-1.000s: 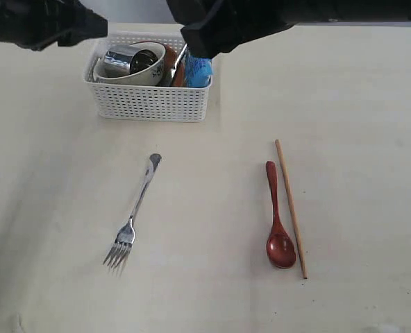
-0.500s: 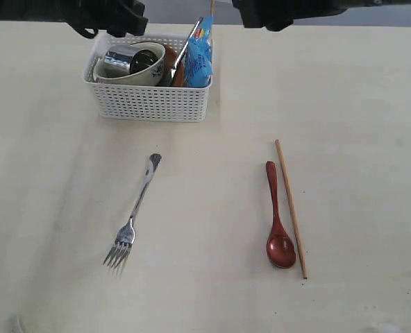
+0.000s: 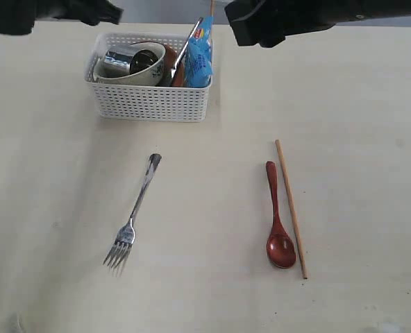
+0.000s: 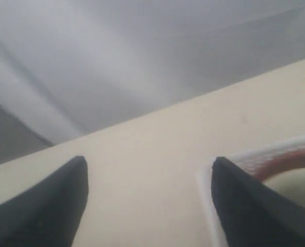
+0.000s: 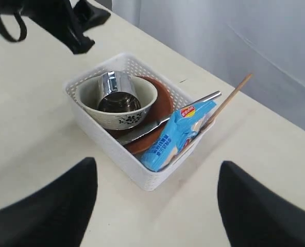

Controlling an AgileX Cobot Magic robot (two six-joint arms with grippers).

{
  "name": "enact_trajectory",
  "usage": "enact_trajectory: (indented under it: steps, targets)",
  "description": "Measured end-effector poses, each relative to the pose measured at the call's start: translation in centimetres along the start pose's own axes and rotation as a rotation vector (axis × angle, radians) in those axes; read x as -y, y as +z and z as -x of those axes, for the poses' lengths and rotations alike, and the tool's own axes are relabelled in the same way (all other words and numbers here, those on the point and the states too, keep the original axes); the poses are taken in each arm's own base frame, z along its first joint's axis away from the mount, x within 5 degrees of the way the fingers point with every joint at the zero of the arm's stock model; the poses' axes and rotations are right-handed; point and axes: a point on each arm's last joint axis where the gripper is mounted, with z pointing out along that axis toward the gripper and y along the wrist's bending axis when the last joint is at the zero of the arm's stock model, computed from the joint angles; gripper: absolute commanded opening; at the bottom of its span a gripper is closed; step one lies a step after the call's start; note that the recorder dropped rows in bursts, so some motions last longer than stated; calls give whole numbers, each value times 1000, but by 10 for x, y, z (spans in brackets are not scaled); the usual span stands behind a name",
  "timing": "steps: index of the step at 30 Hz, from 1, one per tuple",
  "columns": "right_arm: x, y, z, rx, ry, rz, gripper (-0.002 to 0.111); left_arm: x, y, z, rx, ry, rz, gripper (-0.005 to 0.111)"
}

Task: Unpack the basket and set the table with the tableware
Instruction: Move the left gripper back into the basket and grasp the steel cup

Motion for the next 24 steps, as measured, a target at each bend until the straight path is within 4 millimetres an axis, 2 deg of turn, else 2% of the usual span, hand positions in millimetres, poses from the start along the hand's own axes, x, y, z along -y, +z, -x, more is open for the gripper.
enact_trajectory:
  steps: [3,6,14,24]
  targets:
    - [0,0,1,6,-1,-2,63,-17,-2,8,-57,21,156,64]
    - [0,0,1,7,1,-3,63,-20,-3,8,-85,32,188,64]
    - [0,0,1,7,3,-3,63,6,0,11,-28,51,-23,64]
    - [0,0,1,7,3,-3,63,34,-5,20,60,-115,-336,64]
